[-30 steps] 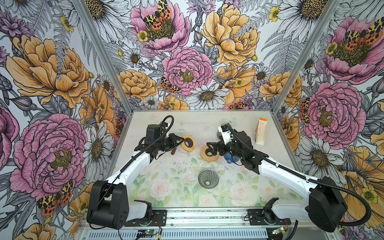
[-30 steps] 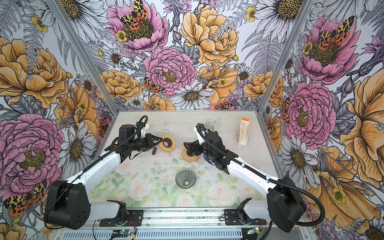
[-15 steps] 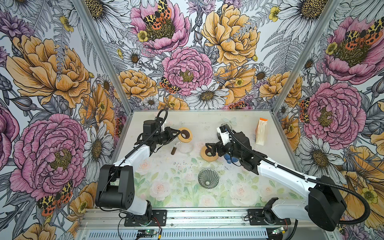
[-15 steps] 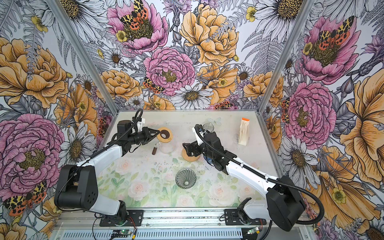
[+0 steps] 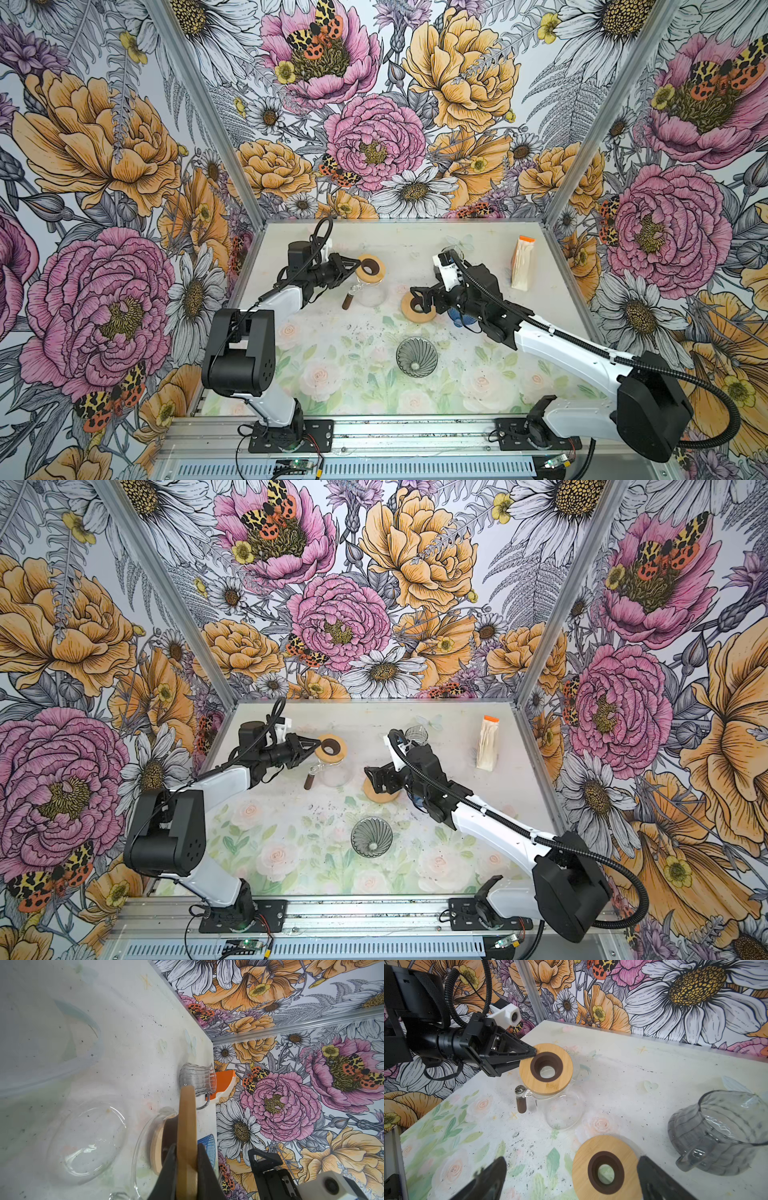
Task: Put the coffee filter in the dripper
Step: 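Carry the ring over the glass carafe and lower it onto its mouth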
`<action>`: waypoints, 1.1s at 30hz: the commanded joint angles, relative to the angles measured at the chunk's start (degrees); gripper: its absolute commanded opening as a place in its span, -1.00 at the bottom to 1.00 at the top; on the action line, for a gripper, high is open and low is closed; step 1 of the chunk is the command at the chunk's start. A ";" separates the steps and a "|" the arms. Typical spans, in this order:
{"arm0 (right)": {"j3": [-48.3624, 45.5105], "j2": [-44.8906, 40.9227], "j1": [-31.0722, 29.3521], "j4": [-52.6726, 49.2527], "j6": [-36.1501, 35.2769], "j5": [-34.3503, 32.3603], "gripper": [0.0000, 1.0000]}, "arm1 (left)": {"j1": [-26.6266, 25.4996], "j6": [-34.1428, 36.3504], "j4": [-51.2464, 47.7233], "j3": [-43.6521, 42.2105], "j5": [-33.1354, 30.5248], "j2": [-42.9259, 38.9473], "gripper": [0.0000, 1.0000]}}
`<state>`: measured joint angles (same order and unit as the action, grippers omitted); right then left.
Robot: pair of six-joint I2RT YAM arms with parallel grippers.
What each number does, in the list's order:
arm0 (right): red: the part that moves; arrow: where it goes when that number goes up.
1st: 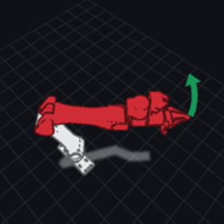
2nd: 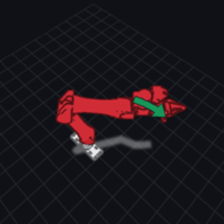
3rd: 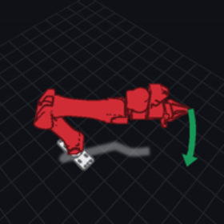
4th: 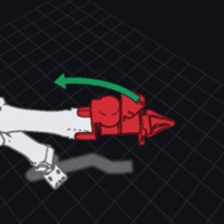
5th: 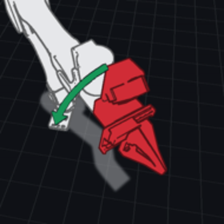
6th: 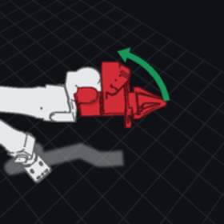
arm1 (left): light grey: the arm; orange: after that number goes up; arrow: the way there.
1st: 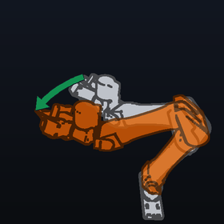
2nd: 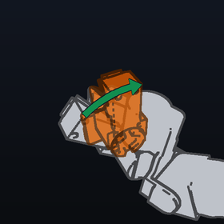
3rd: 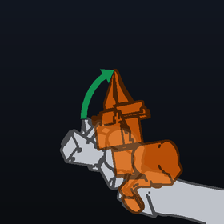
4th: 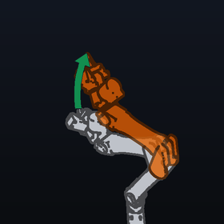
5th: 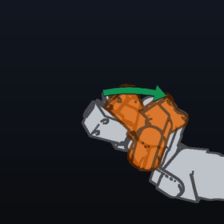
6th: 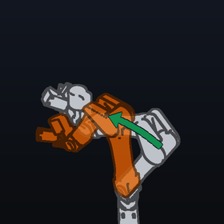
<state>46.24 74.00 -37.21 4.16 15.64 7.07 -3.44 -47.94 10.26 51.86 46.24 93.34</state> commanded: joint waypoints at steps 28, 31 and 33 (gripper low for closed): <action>2.08 1.68 -1.33 1.53 -0.24 0.14 0.99 | 2.38 -2.76 6.32 -3.95 2.70 1.20 -0.57; 2.26 1.83 -1.42 1.57 -0.34 0.07 0.99 | 2.47 -2.73 6.37 -4.20 2.74 1.18 -0.54; 2.28 1.80 -1.46 1.54 -0.56 -0.02 0.99 | 2.48 -2.68 6.38 -4.26 2.81 1.43 -0.54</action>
<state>46.35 75.48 -38.24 4.19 15.55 7.14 -1.56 -50.89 14.70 48.25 48.18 94.08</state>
